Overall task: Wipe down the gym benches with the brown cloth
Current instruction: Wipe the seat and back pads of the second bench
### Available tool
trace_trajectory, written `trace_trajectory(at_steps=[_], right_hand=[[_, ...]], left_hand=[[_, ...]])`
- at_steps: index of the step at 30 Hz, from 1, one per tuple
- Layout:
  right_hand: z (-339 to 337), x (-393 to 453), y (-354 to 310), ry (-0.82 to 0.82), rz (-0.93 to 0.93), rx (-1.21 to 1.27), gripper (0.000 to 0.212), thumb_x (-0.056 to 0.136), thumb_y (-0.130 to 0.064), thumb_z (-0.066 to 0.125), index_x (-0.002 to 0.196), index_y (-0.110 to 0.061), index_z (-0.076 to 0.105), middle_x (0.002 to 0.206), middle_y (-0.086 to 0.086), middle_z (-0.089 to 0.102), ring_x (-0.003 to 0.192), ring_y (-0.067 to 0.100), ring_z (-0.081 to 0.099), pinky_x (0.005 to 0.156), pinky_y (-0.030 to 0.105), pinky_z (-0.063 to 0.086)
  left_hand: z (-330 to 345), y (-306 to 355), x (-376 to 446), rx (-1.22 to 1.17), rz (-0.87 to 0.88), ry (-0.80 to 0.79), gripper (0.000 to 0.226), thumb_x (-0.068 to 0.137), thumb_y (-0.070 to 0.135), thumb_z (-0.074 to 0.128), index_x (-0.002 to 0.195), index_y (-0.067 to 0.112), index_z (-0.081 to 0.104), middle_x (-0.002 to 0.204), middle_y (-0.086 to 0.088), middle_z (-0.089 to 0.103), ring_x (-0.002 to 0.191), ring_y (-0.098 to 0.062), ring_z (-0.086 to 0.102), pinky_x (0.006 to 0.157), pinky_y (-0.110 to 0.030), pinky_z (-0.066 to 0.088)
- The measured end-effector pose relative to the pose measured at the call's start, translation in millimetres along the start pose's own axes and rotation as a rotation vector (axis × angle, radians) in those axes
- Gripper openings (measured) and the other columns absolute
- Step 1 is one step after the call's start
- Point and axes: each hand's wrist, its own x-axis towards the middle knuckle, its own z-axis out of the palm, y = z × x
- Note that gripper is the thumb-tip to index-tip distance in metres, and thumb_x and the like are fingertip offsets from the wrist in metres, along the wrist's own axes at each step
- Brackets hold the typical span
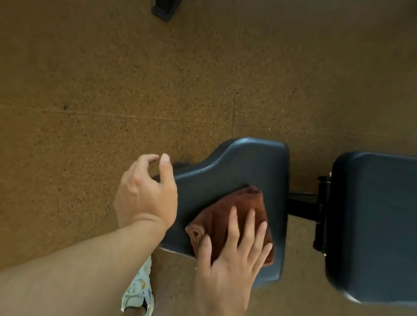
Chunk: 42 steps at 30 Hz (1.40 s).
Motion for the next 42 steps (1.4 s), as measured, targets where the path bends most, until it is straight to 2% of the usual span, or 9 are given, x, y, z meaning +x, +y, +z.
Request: trace_trajectory(at_steps=[7, 14, 17, 20, 24, 28, 31, 37, 42], right_hand=[[-47.6, 166.0, -25.1, 0.022, 0.227, 0.062, 0.07, 0.103, -0.064, 0.026, 0.166, -0.04, 0.008, 0.177, -0.001, -0.002, 0.162, 0.03, -0.006, 0.129, 0.061, 0.001], [-16.7, 0.2, 10.7, -0.061, 0.143, -0.048, 0.08, 0.096, -0.061, 0.029, 0.162, -0.046, -0.013, 0.175, 0.009, 0.018, 0.161, 0.026, 0.003, 0.128, 0.053, 0.004], [-32.7, 32.6, 0.9, -0.242, 0.245, -0.062, 0.092, 0.081, -0.083, 0.013, 0.155, -0.048, -0.03, 0.176, -0.001, -0.014, 0.16, 0.022, -0.018, 0.13, 0.051, -0.008], [-44.8, 104.3, -21.4, -0.087, 0.34, 0.034, 0.109, 0.077, -0.093, 0.013, 0.165, -0.034, -0.011, 0.176, 0.003, -0.01, 0.162, 0.029, -0.011, 0.129, 0.058, -0.002], [-59.3, 167.2, -15.2, 0.045, 0.166, 0.055, 0.085, 0.093, -0.08, 0.038, 0.162, -0.033, 0.025, 0.172, 0.002, 0.021, 0.156, 0.029, 0.021, 0.126, 0.055, 0.021], [-84.9, 211.6, -26.9, -0.088, -0.045, -0.064, 0.062, 0.096, -0.077, 0.039, 0.128, -0.03, 0.065, 0.125, -0.007, 0.06, 0.128, 0.025, 0.051, 0.109, 0.052, 0.042], [-90.6, 218.1, -57.0, -0.205, -0.182, -0.25, 0.052, 0.097, -0.074, 0.041, 0.117, -0.035, 0.068, 0.103, -0.006, 0.063, 0.113, 0.027, 0.062, 0.103, 0.048, 0.042], [-89.7, 187.5, -99.5, -0.313, -0.376, -0.398, 0.057, 0.097, -0.078, 0.038, 0.129, -0.042, 0.068, 0.103, -0.005, 0.068, 0.107, 0.024, 0.066, 0.099, 0.043, 0.047], [-48.2, 130.3, -141.6, -0.392, -0.53, -0.392, 0.058, 0.097, -0.077, 0.033, 0.122, -0.04, 0.071, 0.095, -0.007, 0.071, 0.093, 0.021, 0.065, 0.084, 0.038, 0.04]], left_hand=[[3.6, -1.5, 0.4, 0.009, 0.016, 0.019, 0.04, 0.1, 0.05, 0.039, 0.11, 0.024, 0.066, 0.111, 0.002, 0.07, 0.107, -0.023, 0.061, 0.079, -0.034, 0.04], [1.1, 0.3, -0.9, 0.029, 0.055, 0.014, 0.043, 0.096, 0.052, 0.038, 0.107, 0.023, 0.067, 0.105, 0.004, 0.068, 0.101, -0.023, 0.061, 0.076, -0.034, 0.042], [2.1, 1.5, 0.0, 0.033, 0.073, 0.025, 0.056, 0.088, 0.058, 0.028, 0.106, 0.024, 0.068, 0.105, 0.005, 0.068, 0.1, -0.022, 0.06, 0.078, -0.033, 0.04], [3.3, -0.1, 0.4, 0.028, 0.084, 0.027, 0.056, 0.088, 0.059, 0.029, 0.109, 0.025, 0.068, 0.108, 0.005, 0.069, 0.102, -0.022, 0.06, 0.079, -0.034, 0.042], [5.9, -3.7, 3.4, 0.029, 0.084, 0.027, 0.06, 0.089, 0.06, 0.028, 0.119, 0.025, 0.066, 0.118, 0.005, 0.069, 0.113, -0.022, 0.06, 0.09, -0.04, 0.047], [6.3, -6.3, 4.1, 0.027, 0.088, 0.011, 0.067, 0.092, 0.063, 0.026, 0.137, 0.026, 0.058, 0.136, 0.005, 0.064, 0.125, -0.019, 0.056, 0.099, -0.04, 0.046], [3.7, -4.9, 2.5, 0.015, 0.093, -0.015, 0.074, 0.095, 0.068, 0.021, 0.152, 0.027, 0.043, 0.149, 0.006, 0.055, 0.137, -0.017, 0.049, 0.107, -0.039, 0.041], [0.0, -9.8, 4.1, -0.258, 0.007, -0.114, 0.074, 0.099, 0.07, 0.02, 0.163, 0.035, 0.007, 0.162, 0.013, 0.037, 0.146, -0.016, 0.038, 0.115, -0.039, 0.029], [-9.1, -52.3, 23.0, -0.62, -0.49, -0.005, 0.072, 0.103, 0.064, 0.025, 0.163, 0.032, 0.001, 0.17, -0.002, 0.017, 0.154, -0.03, 0.022, 0.123, -0.051, 0.017]])
